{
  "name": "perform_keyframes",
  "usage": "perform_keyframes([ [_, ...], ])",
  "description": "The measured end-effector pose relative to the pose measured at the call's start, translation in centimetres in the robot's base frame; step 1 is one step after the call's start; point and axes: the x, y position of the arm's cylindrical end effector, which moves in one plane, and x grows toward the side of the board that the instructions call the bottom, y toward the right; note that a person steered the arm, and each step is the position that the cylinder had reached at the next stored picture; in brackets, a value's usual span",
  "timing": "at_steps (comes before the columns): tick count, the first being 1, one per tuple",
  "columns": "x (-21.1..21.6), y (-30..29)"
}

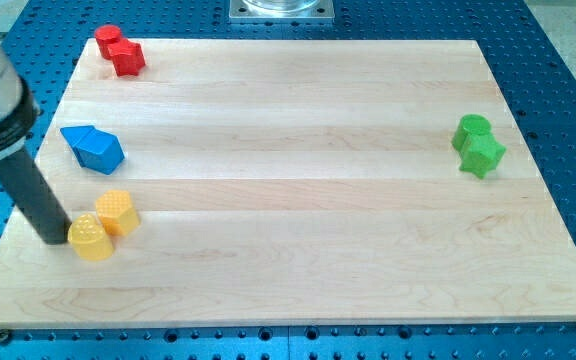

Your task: Place the yellow blocks to the right of the blue blocks

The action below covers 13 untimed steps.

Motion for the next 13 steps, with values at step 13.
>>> perform_keyframes([
  [13,-0.4,7.6],
])
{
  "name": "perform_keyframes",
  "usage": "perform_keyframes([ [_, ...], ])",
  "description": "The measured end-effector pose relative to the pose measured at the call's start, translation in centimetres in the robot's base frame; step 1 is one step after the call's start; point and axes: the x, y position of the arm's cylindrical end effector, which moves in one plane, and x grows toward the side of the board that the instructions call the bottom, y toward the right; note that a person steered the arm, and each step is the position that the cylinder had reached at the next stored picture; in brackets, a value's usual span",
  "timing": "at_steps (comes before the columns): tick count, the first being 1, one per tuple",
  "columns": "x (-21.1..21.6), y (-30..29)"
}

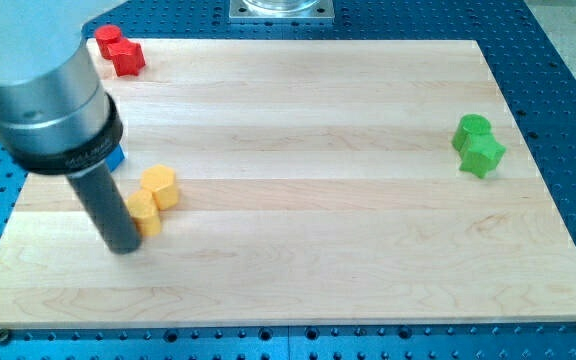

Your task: Place the yellow blocks to the right of the blue blocks

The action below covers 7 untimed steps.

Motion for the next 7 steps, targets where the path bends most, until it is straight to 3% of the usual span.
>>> perform_keyframes([
  [2,-5.6,0.1],
  [3,-6.2,0.6],
  [4,-5.7,0.6],
  [6,-0.5,2.2],
  [7,-0.9,3.9],
])
